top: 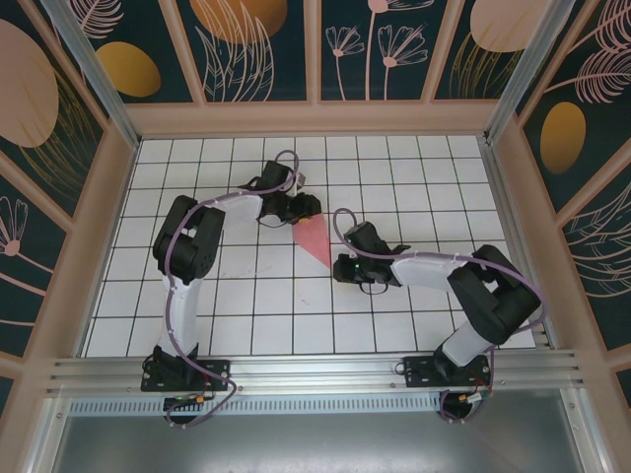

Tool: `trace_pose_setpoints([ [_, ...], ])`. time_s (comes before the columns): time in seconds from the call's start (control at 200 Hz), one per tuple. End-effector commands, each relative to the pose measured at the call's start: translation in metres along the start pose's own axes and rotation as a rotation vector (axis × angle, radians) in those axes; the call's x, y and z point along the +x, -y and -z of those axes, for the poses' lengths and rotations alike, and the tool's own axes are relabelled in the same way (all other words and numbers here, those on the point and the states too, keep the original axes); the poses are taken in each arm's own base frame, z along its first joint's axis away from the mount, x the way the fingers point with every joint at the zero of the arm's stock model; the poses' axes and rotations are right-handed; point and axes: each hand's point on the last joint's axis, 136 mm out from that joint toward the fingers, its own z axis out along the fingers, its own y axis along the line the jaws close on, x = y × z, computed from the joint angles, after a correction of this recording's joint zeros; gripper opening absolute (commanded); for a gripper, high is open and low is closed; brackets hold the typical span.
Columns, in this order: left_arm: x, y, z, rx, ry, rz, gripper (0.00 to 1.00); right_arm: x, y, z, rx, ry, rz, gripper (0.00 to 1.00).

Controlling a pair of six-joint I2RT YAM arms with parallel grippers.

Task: Fold a paper plane with a square sheet of paper (fold left side to right side)
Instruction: Fourth fold the wing at the center of the table, then turn over the paper at the center of the table.

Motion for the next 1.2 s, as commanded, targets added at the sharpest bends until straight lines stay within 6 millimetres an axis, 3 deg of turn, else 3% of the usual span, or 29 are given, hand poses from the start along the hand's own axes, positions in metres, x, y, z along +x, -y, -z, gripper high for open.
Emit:
trace_pose_setpoints([
  [0.0, -0.033, 0.047, 0.03, 0.095, 0.053, -0.069, 0.44, -0.018, -0.005, 0.022, -0.021, 0.062, 0.044, 0.22],
  [0.085, -0.049, 0.068, 0.051, 0.142, 0.09, -0.092, 0.45, -0.038, -0.009, 0.033, -0.071, 0.123, 0.063, 0.3],
  [0.14, -0.055, 0.07, 0.064, 0.142, 0.119, -0.095, 0.46, -0.049, -0.014, 0.039, -0.127, 0.156, 0.072, 0.34],
  [0.275, -0.05, 0.045, 0.082, 0.073, 0.163, -0.076, 0.47, -0.065, -0.028, 0.047, -0.242, 0.194, 0.104, 0.44],
  [0.325, -0.041, 0.031, 0.081, 0.052, 0.159, -0.059, 0.48, -0.078, -0.02, 0.052, -0.239, 0.231, 0.087, 0.47],
  [0.49, -0.014, 0.001, 0.062, 0.053, 0.109, 0.004, 0.48, -0.094, -0.021, 0.062, -0.265, 0.302, 0.077, 0.53],
  [0.781, -0.002, -0.02, 0.033, 0.062, 0.052, 0.061, 0.44, -0.091, -0.014, 0.06, -0.245, 0.295, 0.053, 0.55],
  [1.196, 0.005, -0.022, -0.004, 0.065, -0.012, 0.075, 0.4, -0.09, -0.004, 0.066, -0.229, 0.304, 0.033, 0.56],
])
